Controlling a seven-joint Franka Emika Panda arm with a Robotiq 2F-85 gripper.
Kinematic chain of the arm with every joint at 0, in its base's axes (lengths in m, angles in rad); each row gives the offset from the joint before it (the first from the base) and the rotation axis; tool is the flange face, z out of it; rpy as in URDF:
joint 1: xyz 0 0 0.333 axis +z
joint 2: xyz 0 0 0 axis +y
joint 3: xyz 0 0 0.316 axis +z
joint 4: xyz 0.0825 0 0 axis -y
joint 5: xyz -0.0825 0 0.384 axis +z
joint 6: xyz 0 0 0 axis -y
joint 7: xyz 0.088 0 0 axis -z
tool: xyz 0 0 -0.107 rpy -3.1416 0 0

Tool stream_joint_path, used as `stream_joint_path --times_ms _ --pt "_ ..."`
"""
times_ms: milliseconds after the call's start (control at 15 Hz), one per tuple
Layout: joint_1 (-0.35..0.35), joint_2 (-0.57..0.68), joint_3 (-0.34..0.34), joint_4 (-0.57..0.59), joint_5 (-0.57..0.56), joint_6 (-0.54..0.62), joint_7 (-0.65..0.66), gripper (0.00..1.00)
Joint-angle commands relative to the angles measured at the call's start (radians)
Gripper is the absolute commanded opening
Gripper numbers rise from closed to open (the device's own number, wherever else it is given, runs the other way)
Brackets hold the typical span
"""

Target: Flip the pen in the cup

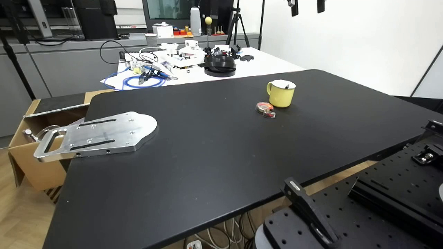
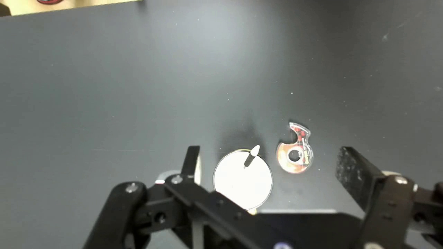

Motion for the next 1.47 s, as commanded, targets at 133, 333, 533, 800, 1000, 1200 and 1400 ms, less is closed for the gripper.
stream_joint_path --times_ms 133,333,533,800,1000,1200,1400 --pt "0.027 0.299 -0.033 0.306 0.022 -0.116 0.242 1.0" --pt "0.033 0.413 -0.05 0.406 0.055 -0.178 0.34 1.0" --pt "0.021 0.503 -0.067 0.476 0.105 -0.25 0.389 1.0" --pt "-0.003 0.569 -0.083 0.511 0.165 -0.275 0.374 1.0" --pt "-0.027 0.597 -0.09 0.498 0.199 -0.268 0.353 1.0" --pt "-0.054 0.614 -0.086 0.469 0.231 -0.229 0.303 1.0" --pt "-0.071 0.63 -0.086 0.453 0.26 -0.193 0.273 1.0"
